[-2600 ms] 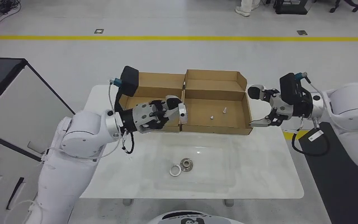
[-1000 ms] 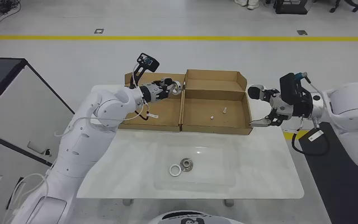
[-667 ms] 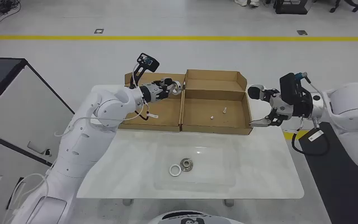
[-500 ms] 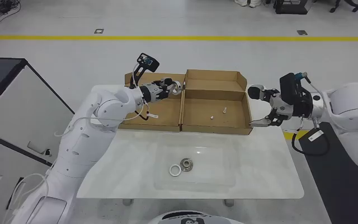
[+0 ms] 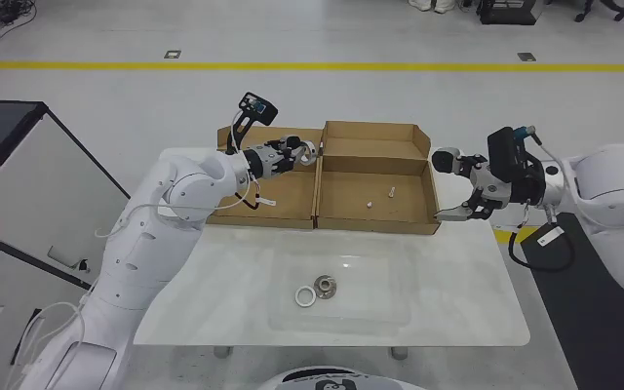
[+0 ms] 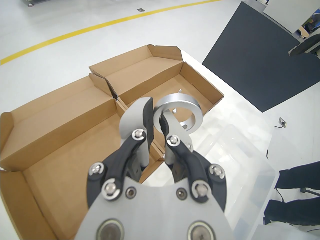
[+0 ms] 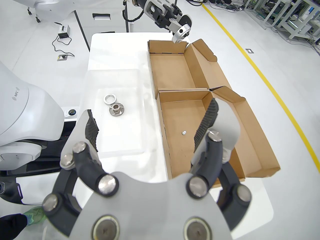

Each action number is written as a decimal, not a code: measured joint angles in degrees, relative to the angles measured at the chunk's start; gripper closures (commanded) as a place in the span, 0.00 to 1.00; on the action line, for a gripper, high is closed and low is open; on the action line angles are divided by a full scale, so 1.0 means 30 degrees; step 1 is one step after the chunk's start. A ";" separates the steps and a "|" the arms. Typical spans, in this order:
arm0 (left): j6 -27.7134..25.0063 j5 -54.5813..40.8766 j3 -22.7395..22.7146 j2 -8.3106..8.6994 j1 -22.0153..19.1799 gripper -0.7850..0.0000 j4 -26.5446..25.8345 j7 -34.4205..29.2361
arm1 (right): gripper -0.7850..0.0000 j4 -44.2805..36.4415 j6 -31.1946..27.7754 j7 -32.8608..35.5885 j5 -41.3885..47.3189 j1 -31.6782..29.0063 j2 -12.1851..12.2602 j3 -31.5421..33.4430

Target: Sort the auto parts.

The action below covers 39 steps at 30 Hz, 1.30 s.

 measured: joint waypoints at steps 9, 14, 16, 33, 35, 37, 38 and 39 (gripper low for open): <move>0.1149 0.1141 0.0686 -0.0062 -0.0348 1.00 0.0535 -0.1694 | 0.00 0.0000 0.0000 0.0000 0.0000 0.0000 0.0000 0.0000; 0.2826 0.1375 0.2072 -0.0400 -0.1802 1.00 0.2227 -0.4277 | 0.00 0.0000 0.0000 0.0000 0.0000 0.0000 0.0000 0.0000; 0.3467 0.1057 0.2687 -0.0621 -0.2507 1.00 0.3170 -0.4998 | 0.00 0.0000 0.0000 0.0000 0.0000 0.0000 0.0000 0.0000; 0.5981 0.1517 0.8052 -0.3094 -0.7349 1.00 1.1305 -0.6087 | 0.00 0.0000 0.0000 0.0000 0.0000 0.0000 0.0000 0.0000; 0.6134 0.2064 0.8680 -0.3402 -0.7689 1.00 1.2150 -0.5902 | 0.00 0.0000 0.0000 0.0000 0.0000 0.0000 0.0000 0.0000; 0.6332 0.2295 0.9283 -0.3794 -0.7932 1.00 1.3092 -0.5712 | 0.00 0.0000 0.0000 0.0000 0.0000 0.0000 0.0000 0.0000; 0.6329 0.2151 0.9466 -0.3962 -0.8023 1.00 1.3484 -0.5655 | 0.00 0.0000 0.0000 0.0000 0.0000 0.0000 0.0000 0.0000; 0.6286 0.1970 0.9683 -0.4179 -0.8146 1.00 1.3988 -0.5590 | 0.00 0.0000 0.0000 0.0000 0.0000 0.0000 0.0000 0.0000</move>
